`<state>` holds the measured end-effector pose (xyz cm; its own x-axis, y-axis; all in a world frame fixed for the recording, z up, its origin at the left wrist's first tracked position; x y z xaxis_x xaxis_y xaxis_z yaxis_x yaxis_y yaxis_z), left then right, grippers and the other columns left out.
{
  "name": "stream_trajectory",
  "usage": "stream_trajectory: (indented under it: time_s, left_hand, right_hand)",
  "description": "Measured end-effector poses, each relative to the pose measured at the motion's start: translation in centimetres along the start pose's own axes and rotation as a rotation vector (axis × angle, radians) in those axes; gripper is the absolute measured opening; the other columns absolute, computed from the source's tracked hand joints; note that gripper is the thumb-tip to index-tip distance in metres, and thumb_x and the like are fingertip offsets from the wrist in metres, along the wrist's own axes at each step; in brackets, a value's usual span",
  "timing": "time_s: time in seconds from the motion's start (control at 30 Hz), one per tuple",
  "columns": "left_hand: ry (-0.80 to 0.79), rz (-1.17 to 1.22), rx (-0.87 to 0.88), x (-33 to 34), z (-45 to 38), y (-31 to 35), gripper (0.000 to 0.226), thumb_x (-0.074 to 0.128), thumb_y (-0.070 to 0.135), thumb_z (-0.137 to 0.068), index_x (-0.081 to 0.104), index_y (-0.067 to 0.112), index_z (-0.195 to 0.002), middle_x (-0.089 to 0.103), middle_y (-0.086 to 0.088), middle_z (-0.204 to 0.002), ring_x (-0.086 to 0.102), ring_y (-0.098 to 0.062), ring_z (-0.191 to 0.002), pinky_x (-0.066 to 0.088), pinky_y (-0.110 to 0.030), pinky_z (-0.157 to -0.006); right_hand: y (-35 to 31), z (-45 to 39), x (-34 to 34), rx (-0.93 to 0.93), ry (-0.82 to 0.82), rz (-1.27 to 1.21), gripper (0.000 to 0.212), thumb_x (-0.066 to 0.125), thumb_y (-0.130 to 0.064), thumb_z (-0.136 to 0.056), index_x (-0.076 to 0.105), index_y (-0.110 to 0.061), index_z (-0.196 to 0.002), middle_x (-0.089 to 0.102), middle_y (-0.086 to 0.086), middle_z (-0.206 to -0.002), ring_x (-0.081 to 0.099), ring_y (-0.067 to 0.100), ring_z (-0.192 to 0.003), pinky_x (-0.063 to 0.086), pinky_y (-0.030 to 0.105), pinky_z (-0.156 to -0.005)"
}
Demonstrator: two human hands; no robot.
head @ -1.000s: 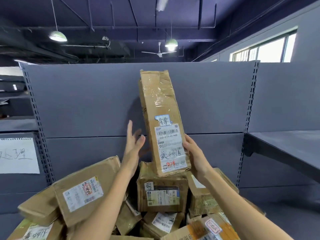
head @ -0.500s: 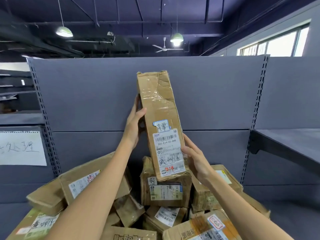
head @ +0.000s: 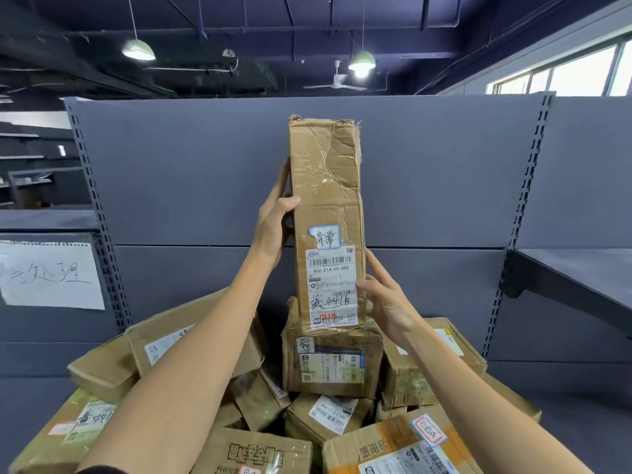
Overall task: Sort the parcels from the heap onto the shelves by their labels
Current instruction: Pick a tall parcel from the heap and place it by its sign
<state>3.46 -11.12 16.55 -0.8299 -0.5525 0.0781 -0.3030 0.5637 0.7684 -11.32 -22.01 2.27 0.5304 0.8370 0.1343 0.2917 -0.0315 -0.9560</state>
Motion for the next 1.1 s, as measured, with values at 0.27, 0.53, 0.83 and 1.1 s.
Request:
stream_trajectory:
  time_s: [0.27, 0.53, 0.83, 1.1]
  left_hand:
    - [0.199, -0.042, 0.033, -9.7, 3.2, 3.5, 0.077, 0.057, 0.047, -0.081, 0.039, 0.024, -0.152, 0.062, -0.004, -0.139, 0.059, -0.026, -0.127, 0.044, -0.052, -0.11]
    - [0.567, -0.191, 0.06, -28.5, 16.3, 13.1, 0.075, 0.063, 0.04, -0.078, 0.043, 0.029, -0.149, 0.068, 0.002, -0.128, 0.064, -0.018, -0.117, 0.048, -0.043, -0.105]
    - [0.852, -0.401, 0.096, -47.2, 33.6, 28.9, 0.055, 0.053, 0.018, -0.096, 0.041, 0.025, -0.15, 0.073, 0.007, -0.119, 0.069, -0.012, -0.105, 0.055, -0.029, -0.088]
    - [1.035, -0.518, 0.136, -58.5, 47.5, 38.6, 0.067, 0.052, 0.021, -0.089, 0.036, 0.025, -0.154, 0.068, -0.002, -0.126, 0.063, -0.02, -0.106, 0.048, -0.037, -0.096]
  right_hand:
    - [1.1, -2.8, 9.3, 0.009, -0.189, -0.01, 0.077, 0.075, -0.039, -0.074, 0.045, -0.05, -0.144, 0.072, 0.0, -0.124, 0.061, 0.027, -0.123, 0.045, 0.049, -0.1]
    - [6.7, -1.7, 32.7, 0.119, -0.597, -0.118, 0.068, 0.071, -0.036, -0.077, 0.049, -0.056, -0.138, 0.066, 0.014, -0.129, 0.062, 0.027, -0.109, 0.043, 0.044, -0.083]
    - [9.0, 7.5, 61.7, 0.16, -0.949, -0.237, 0.063, 0.063, -0.017, -0.093, 0.042, -0.041, -0.148, 0.074, -0.006, -0.085, 0.063, 0.008, -0.069, 0.038, 0.031, -0.066]
    - [10.6, 16.6, 80.8, 0.217, -1.194, -0.258, 0.07, 0.068, -0.029, -0.079, 0.046, -0.046, -0.144, 0.071, 0.001, -0.125, 0.067, 0.017, -0.105, 0.049, 0.032, -0.081]
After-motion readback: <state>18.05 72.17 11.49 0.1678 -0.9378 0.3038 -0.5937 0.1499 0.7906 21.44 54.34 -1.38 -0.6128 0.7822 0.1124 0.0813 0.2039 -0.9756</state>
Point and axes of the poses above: each hand's wrist, its own z-axis away from the middle knuckle, its own x-axis out of the palm, y = z × x, the point moved 10 cm from there along -z, towards the middle knuckle
